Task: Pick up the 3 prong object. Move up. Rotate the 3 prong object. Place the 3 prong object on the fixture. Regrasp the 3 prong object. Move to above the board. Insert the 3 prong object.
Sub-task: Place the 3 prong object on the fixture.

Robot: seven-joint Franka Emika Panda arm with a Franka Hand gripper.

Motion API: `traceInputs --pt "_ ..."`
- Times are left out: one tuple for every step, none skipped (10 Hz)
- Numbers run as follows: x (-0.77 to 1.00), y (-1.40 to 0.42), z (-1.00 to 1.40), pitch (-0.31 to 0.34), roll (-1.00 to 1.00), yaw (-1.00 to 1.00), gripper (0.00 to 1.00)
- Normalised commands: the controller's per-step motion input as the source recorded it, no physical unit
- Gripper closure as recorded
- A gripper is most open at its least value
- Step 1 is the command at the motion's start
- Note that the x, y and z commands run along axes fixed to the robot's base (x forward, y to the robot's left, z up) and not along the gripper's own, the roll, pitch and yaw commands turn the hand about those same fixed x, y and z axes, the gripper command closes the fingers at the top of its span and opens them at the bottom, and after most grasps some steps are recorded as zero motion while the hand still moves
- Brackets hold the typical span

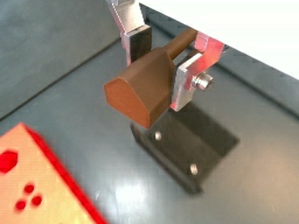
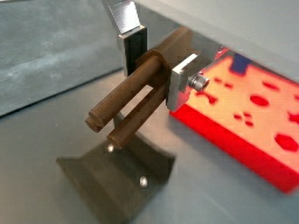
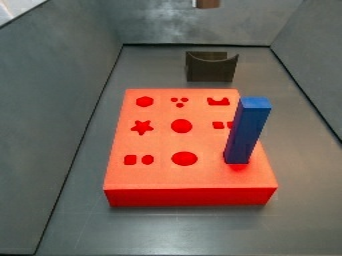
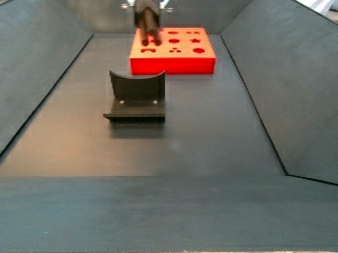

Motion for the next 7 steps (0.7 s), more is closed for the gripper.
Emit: traceInputs --pt "0.42 0.05 -0.01 0.113 -1.00 -0.04 1.00" --pt "0.30 0.05 -0.02 0.125 -1.00 -0.05 1.00" --pt "0.21 0.05 -0.03 0.131 -1.00 -0.07 1.00" --pt "0.08 0.05 -0.01 0.142 -1.00 -0.09 1.00" --pt "0.04 0.05 0.00 0.134 -1.00 -0.11 1.00" --pt "0.05 0.04 -0.01 0.104 -0.85 -0.13 1.00" --pt "0.07 0.04 -0.02 0.090 -0.67 -0.13 1.00"
